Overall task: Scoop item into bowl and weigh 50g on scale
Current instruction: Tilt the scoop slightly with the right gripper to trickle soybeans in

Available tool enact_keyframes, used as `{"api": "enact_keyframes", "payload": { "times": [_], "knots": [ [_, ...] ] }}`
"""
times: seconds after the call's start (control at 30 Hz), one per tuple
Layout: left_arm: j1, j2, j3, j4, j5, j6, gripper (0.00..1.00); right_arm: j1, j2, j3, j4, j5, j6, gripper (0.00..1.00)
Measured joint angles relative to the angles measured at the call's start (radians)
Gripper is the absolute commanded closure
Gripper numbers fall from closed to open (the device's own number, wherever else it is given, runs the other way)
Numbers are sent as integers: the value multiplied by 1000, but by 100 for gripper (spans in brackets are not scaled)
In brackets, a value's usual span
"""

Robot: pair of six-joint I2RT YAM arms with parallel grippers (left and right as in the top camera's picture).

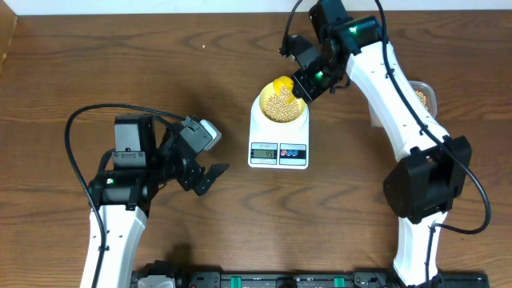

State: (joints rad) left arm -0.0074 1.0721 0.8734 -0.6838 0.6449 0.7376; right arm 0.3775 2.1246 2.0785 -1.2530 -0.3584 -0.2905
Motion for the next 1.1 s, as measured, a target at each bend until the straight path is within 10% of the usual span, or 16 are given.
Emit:
{"api": "enact_keyframes", "payload": {
  "times": [1.1],
  "knots": [
    [0,0,0,0,0,0,3,0,0,0,34,23,-52,99]
  ]
}}
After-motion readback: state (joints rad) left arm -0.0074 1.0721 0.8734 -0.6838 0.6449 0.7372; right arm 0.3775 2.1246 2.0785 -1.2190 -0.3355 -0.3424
